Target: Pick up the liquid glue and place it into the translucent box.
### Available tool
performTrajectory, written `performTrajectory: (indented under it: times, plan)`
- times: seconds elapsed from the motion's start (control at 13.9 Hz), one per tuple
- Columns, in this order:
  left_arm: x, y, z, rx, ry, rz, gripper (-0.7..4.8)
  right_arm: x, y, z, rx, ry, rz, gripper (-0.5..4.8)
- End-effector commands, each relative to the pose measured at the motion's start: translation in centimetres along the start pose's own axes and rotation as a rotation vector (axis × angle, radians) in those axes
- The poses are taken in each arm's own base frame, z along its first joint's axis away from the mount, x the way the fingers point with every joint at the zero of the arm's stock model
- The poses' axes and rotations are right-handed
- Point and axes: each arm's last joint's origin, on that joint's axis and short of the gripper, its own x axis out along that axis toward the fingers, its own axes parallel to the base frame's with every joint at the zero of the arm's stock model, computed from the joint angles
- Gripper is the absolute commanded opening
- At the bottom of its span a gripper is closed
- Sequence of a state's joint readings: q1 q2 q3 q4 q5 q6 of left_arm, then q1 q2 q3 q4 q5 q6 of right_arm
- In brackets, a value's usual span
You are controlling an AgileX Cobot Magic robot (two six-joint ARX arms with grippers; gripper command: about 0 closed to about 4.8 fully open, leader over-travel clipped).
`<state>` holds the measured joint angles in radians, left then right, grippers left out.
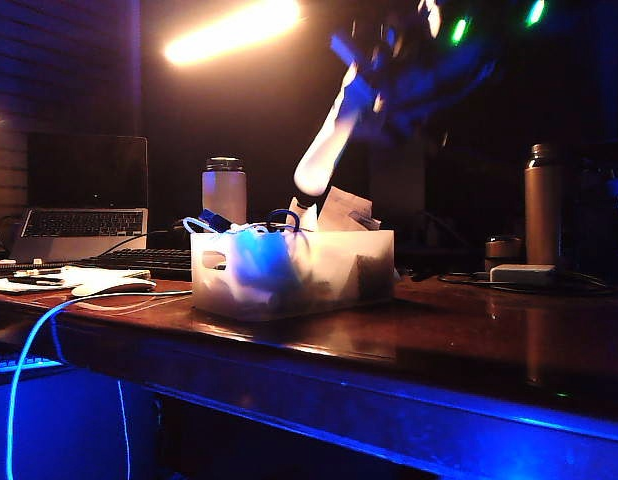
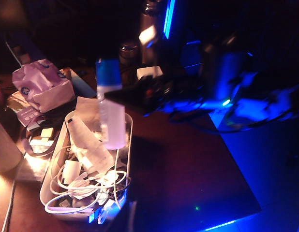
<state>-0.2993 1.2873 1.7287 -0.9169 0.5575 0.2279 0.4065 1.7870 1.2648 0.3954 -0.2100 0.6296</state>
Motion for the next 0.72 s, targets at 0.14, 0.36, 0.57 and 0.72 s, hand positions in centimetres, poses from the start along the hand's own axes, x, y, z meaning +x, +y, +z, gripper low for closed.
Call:
performTrajectory:
  times: [0.14,0.36,0.57,0.72]
  plan:
    - [-0.2,-0.1,0.2,0.005,-0.015,-0.005,-0.05,2.3,-1.0,-2.4,0.201,-0.005,0.013,0.94]
    - [-0.2,-0.1,0.2,0.005,-0.014,-0.005,-0.05,3.5,-2.0,-4.3,0.308,0.015,-0.007,0.94]
    - [-0.2,-0.1,0.2,0.004,-0.013,-0.005,-0.05,4.0,-2.8,-5.3,0.354,0.037,-0.032,1.13]
    - [-0.2,-0.1,0.2,0.004,-0.013,-0.005,-0.05,4.0,-2.8,-5.3,0.352,0.046,-0.02,2.79]
